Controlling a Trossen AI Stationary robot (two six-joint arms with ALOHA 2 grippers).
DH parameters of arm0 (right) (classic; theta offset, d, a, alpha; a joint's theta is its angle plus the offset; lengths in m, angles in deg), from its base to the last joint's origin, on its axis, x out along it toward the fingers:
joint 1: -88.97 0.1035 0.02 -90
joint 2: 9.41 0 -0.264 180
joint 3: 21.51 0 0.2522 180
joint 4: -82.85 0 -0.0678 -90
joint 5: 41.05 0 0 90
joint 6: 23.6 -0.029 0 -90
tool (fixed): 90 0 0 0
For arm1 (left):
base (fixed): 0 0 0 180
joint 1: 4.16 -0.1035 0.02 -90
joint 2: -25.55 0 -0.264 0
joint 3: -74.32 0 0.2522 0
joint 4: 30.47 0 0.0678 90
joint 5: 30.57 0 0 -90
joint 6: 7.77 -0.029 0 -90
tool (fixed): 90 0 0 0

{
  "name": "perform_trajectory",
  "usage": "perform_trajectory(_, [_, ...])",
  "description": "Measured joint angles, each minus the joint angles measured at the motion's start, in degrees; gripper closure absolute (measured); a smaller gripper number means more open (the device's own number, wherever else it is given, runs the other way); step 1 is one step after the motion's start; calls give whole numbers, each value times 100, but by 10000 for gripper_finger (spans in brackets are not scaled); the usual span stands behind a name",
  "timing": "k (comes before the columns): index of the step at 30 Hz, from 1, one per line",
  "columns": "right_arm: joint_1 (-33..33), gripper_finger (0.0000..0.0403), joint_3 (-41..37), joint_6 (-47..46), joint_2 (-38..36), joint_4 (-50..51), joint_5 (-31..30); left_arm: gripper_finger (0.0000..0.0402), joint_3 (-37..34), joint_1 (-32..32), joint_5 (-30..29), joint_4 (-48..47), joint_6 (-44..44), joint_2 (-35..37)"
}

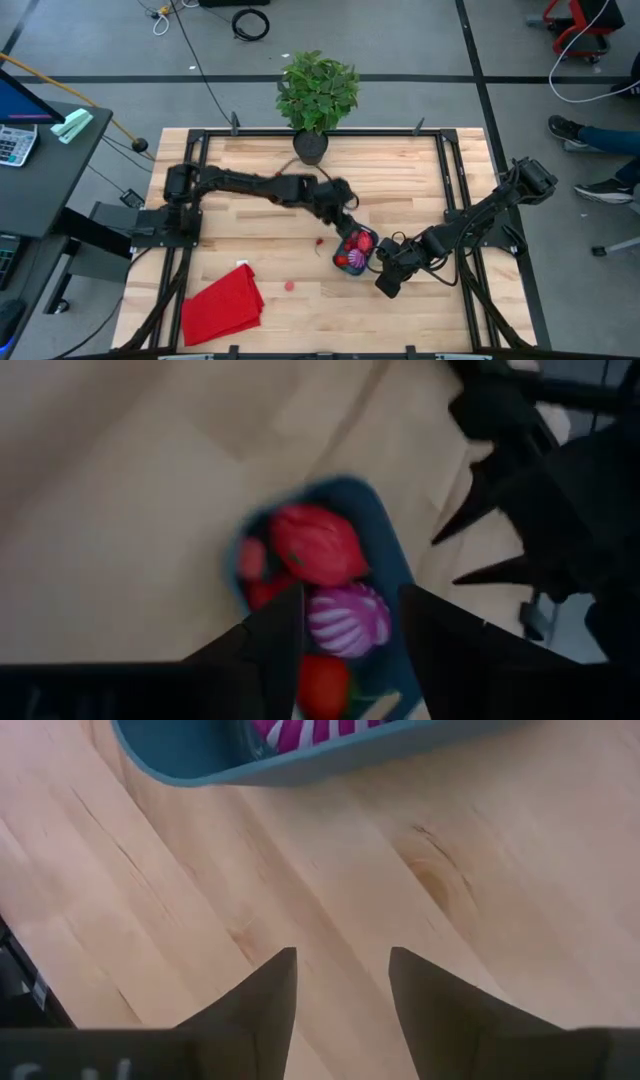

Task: Pick and placing Produce into tupperware
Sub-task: Put the cherry into the bin

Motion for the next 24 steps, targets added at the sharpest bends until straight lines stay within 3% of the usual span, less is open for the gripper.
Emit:
perform_trajectory(4, [0,233,0,-19,2,-13,-22,243,2,-396,12,-569,-712,369])
perform_trajectory(10, [-7,233,0,-195,2,13,-49,258,-2,-1005,-42,-2746,-1703,816])
perform_trajectory(13, [-7,233,0,-192,2,11,-193,267,-2,-1236,-411,-3642,-2115,935])
perform_trajectory(18, [-60,233,0,-197,2,0,-277,280,-4,-1592,-1547,-4893,-2765,994])
perform_trajectory(24, [-287,233,0,-199,2,-38,-279,289,-4,-2290,-1739,-5211,-3109,997])
